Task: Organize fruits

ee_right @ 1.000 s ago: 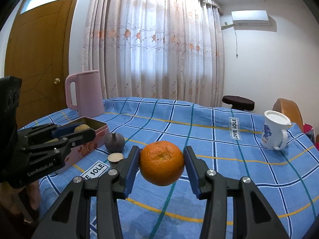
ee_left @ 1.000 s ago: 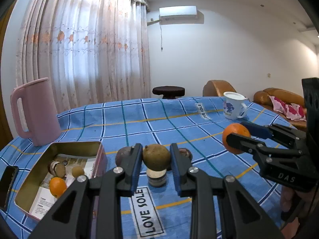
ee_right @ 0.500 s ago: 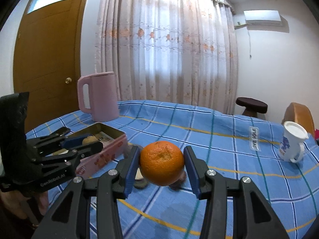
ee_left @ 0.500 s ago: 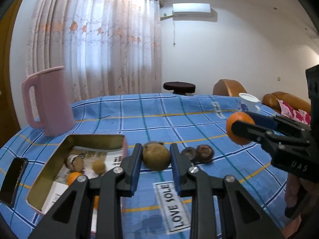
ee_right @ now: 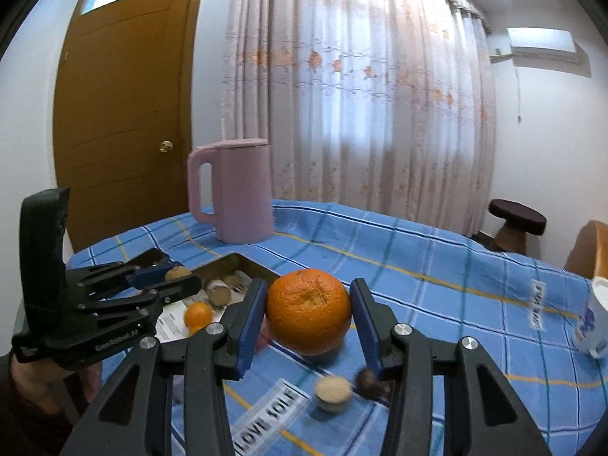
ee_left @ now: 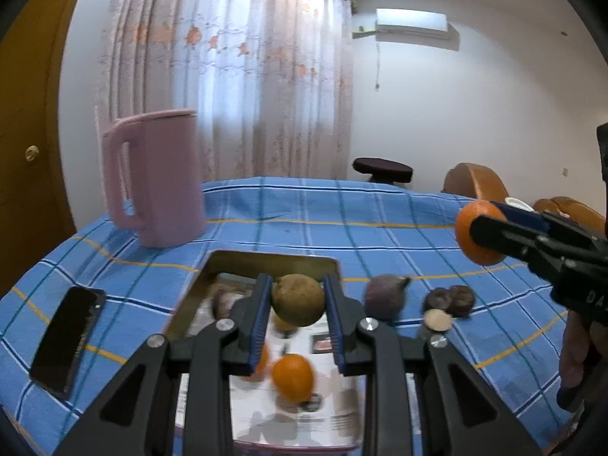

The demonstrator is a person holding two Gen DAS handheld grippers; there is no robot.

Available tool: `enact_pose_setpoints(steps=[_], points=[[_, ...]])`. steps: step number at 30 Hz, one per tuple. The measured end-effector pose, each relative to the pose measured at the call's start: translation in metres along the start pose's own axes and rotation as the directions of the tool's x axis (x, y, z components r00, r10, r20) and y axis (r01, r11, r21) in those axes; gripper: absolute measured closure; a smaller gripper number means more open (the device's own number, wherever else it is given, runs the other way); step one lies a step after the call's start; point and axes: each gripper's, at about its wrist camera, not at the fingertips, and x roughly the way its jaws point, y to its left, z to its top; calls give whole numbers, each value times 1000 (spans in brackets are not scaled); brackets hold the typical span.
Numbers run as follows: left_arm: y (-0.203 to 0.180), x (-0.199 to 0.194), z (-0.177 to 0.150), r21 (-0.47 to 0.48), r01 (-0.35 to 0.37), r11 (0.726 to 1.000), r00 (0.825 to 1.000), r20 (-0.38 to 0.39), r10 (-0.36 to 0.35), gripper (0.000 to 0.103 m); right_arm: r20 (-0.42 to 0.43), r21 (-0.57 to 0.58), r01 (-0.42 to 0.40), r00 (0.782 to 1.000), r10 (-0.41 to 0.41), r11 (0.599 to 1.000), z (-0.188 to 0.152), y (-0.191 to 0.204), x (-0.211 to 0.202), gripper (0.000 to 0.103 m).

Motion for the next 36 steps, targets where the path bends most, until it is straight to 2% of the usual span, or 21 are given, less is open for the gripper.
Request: enact_pose_setpoints(steps=[5, 11, 17, 28, 36], points=[[29, 6, 1, -24, -47, 999, 998, -37, 46, 74, -22, -26, -57, 998, 57, 998, 12, 22, 24, 56], [44, 14, -12, -3, -50, 999, 994, -94, 49, 74, -82, -34, -130, 988, 127, 991, 12, 53, 59, 56], [52, 18, -20, -25, -47, 999, 991, -125, 43, 74, -168, -53, -164, 974, 153, 985, -3, 80, 91, 56], [52, 32, -33, -17, -42, 999, 982, -184, 38, 74, -238, -29, -164, 959, 152, 986, -20, 80, 113, 56], [51, 34, -35, -11, -49, 999, 977, -209, 45, 74, -240, -8, -173, 957, 166, 985, -28, 79, 116, 55]])
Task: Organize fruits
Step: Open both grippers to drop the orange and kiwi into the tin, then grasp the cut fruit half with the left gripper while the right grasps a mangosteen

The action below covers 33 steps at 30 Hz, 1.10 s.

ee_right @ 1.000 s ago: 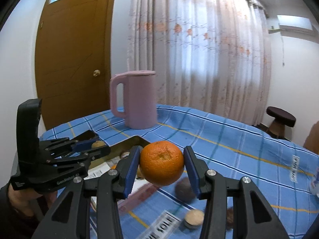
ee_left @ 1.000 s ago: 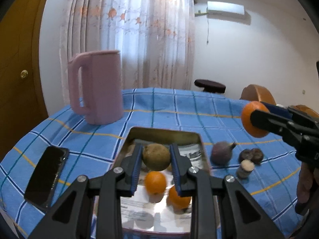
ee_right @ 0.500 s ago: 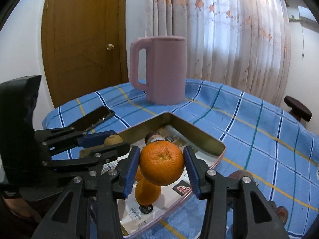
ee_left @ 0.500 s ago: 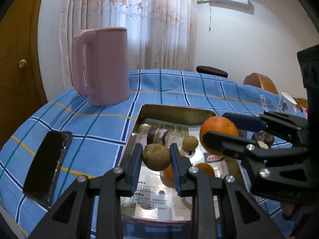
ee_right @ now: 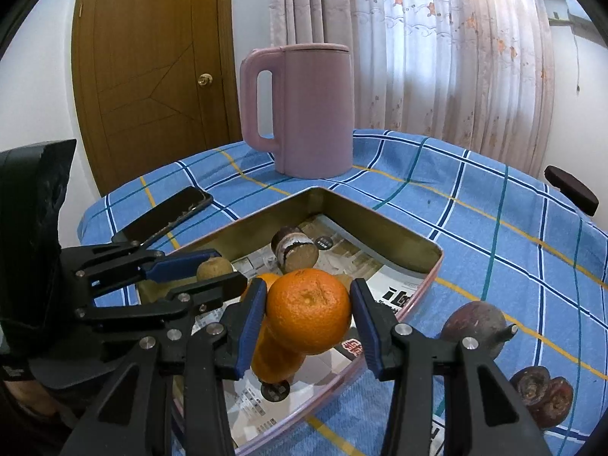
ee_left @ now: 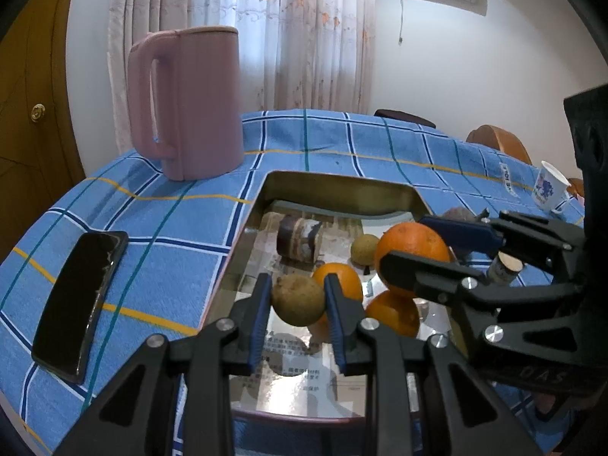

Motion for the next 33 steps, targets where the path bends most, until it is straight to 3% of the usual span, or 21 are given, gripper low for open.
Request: enact_pose_setpoints(steps=[5, 7, 12, 13, 14, 17, 22, 24, 30, 33], points=[[1, -1, 0, -3, -25, 1000, 1000, 2, 25, 68, 3, 9, -24, 1000, 24, 1000, -1, -1, 0, 54], [0, -2, -1, 1, -46, 999, 999, 2, 46, 58, 3, 21, -29, 1000, 28, 999, -1, -4, -1, 52], [0, -9, -2, -8, -28, 1000, 1000, 5, 28, 48, 14, 31, -37, 999, 36, 999, -3, -9, -9, 46], [0, -9, -2, -8, -29, 1000, 1000, 6, 29, 42, 22, 34, -37, 999, 37, 999, -3, -10, -12, 46], [-2, -11, -1, -5, -36, 999, 999, 9, 36, 28, 32, 37, -37, 999, 36, 999, -3, -11, -17, 46], [-10, -22, 0, 10, -43, 999, 998, 44, 43, 10, 68, 45, -31, 997, 28, 998, -7, -18, -33, 43], [-31, -34, 7, 33, -12, 999, 996, 90, 9, 8, 112, 101, 33, 993, -44, 994, -18, -49, -70, 42], [-40, -34, 9, 50, -4, 999, 995, 96, -1, 8, 102, 114, 109, 987, -121, 987, -25, -65, -84, 42], [-83, -24, 15, 108, 64, 992, 994, 85, -73, 8, 27, 201, 321, 942, -333, 925, -50, -123, -109, 42], [-107, -19, 18, 144, 96, 985, 991, 77, -108, 8, -33, 230, 356, 933, -358, 906, -58, -142, -104, 42]])
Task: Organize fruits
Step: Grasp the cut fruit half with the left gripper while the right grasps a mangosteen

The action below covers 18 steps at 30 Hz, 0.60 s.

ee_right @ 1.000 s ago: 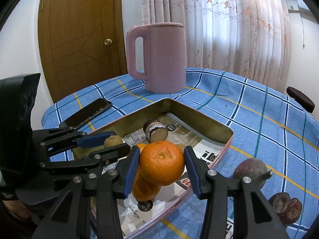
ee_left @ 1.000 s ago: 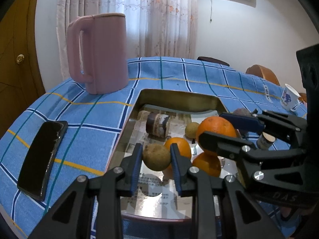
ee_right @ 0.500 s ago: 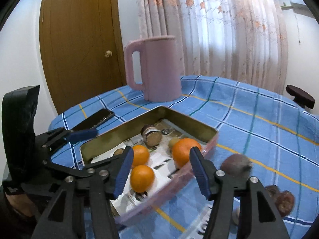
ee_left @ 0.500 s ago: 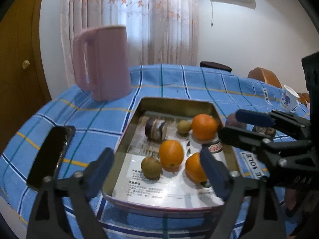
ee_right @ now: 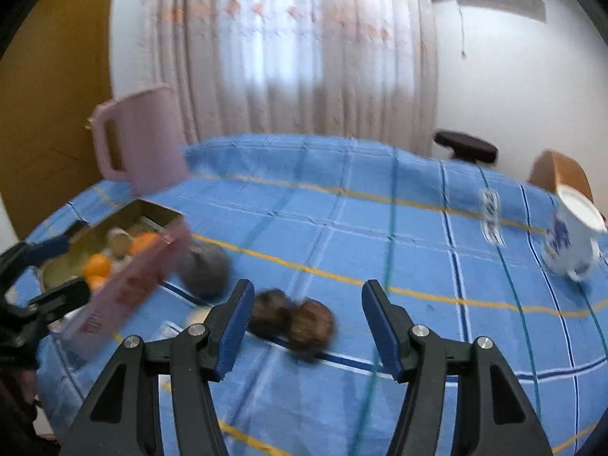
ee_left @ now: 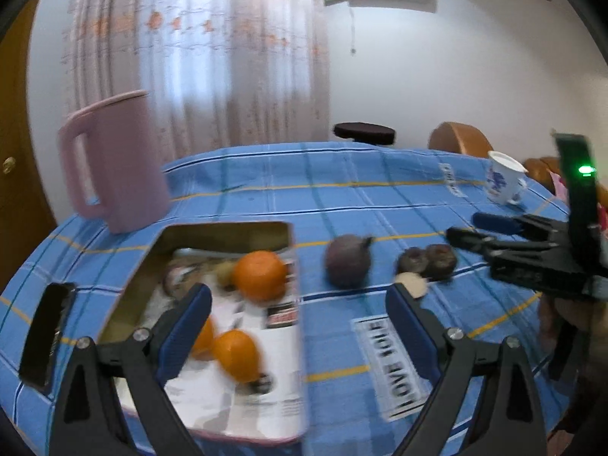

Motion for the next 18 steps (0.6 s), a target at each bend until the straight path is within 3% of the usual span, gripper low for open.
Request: enact_pose_setpoints(steps=[8, 10, 14, 15, 18], points=[[-32, 27, 5, 22, 63, 998, 997, -52, -62, 8, -151, -10, -24, 988, 22, 1000, -3, -1, 35, 43], [-35, 29, 6, 18, 73, 997, 996, -55, -72, 8, -155, 1, -36, 987, 36, 999, -4, -4, 36, 43], [-41, 33, 6, 15, 106, 994, 992, -74, -105, 8, -165, 67, -103, 980, 113, 992, -8, -18, 37, 52], [-42, 33, 6, 20, 111, 994, 991, -75, -109, 9, -162, 78, -104, 980, 116, 991, -7, -20, 37, 61], [-46, 36, 4, 35, 110, 993, 991, -83, -107, 11, -156, 87, -117, 979, 130, 989, -9, -21, 34, 62]])
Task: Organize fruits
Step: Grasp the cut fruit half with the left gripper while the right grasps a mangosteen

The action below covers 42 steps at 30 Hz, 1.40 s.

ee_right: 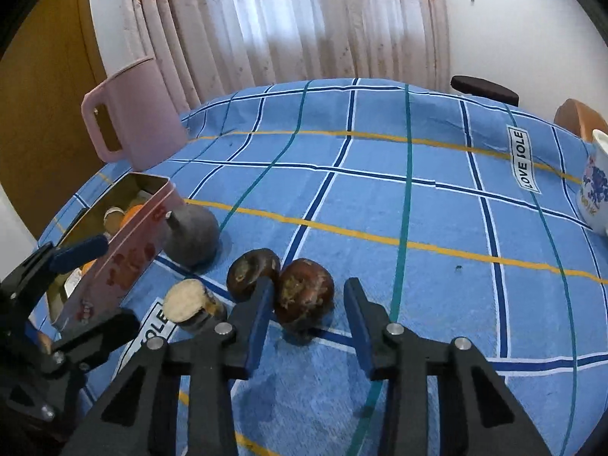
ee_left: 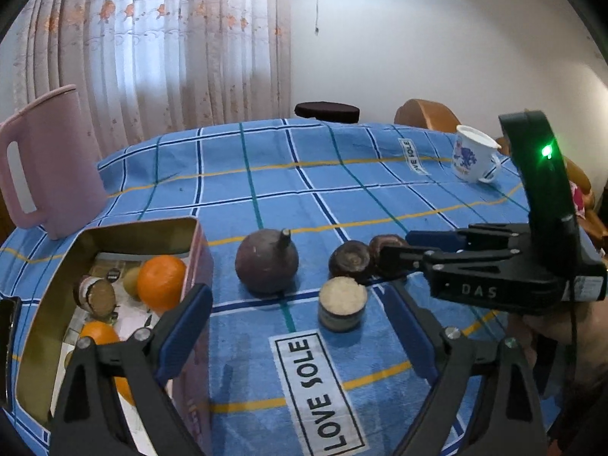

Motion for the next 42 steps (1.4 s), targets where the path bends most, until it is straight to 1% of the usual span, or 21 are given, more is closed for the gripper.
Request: enact_pose_setpoints(steps=[1, 2, 4, 7, 9, 11, 12, 14, 15, 16, 17, 20, 23, 25, 29, 33, 38, 42], points=[[0, 2, 0, 1, 1, 1000, 1000, -5, -1, 14, -2, 2, 11, 1000, -11, 1000, 0, 0, 0, 62], [-2, 4, 0, 4, 8, 1000, 1000, -18, -8, 20, -11, 5, 26, 1000, -26, 1000, 0, 0, 2, 62], [-4, 7, 1, 9, 30, 1000, 999, -33, -29, 25, -12, 6, 25, 1000, -25, 1000, 0, 0, 2, 62], [-14, 13, 1, 40, 48, 998, 997, -56, -46, 25, -20, 3, 15, 1000, -15, 1000, -1, 1, 4, 62], [-19, 16, 2, 56, 60, 997, 996, -69, -56, 26, -34, 10, -11, 999, 11, 1000, 0, 0, 7, 62], [-22, 22, 3, 67, 75, 995, 993, -97, -68, 40, -54, 13, -27, 998, 28, 1000, 0, -1, 11, 62], [-22, 25, 4, 64, 82, 995, 991, -107, -75, 44, -56, 11, -29, 998, 30, 1000, -1, 0, 11, 62], [-21, 33, 5, 48, 104, 993, 985, -145, -96, 60, -55, 2, -38, 998, 38, 999, -1, 1, 11, 69], [-20, 36, 5, 42, 117, 992, 982, -155, -109, 62, -56, -3, -42, 998, 42, 999, -1, 3, 11, 69], [-20, 38, 6, 35, 126, 991, 980, -162, -119, 66, -53, -5, -38, 998, 38, 999, -2, 4, 10, 69], [-18, 39, 6, 28, 122, 992, 980, -161, -116, 68, -43, -12, -35, 999, 34, 999, -2, 5, 8, 69], [-13, 38, 7, 0, 132, 991, 980, -149, -131, 68, -16, -26, -10, 1000, 10, 1000, -2, 8, 4, 69], [-6, 29, 7, -23, 127, 992, 986, -106, -129, 68, 36, -37, 15, 999, -14, 999, -3, 10, -6, 69], [-4, 20, 7, -34, 103, 994, 993, -59, -105, 68, 64, -46, 31, 998, -28, 998, -3, 12, -11, 69], [-2, 11, 8, -29, 67, 997, 998, 1, -67, 68, 137, -65, 32, 990, -23, 997, -5, 15, -24, 69], [-2, 7, 9, -23, 44, 999, 999, 28, -43, 68, 158, -67, 22, 987, -11, 997, -5, 16, -28, 69], [2, 3, 9, -42, 15, 999, 998, 61, -12, 68, 195, -87, -3, 981, 19, 996, -7, 19, -35, 69], [3, -2, 8, -49, 6, 999, 997, 82, -2, 68, 215, -97, -7, 976, 28, 995, -8, 21, -39, 69]])
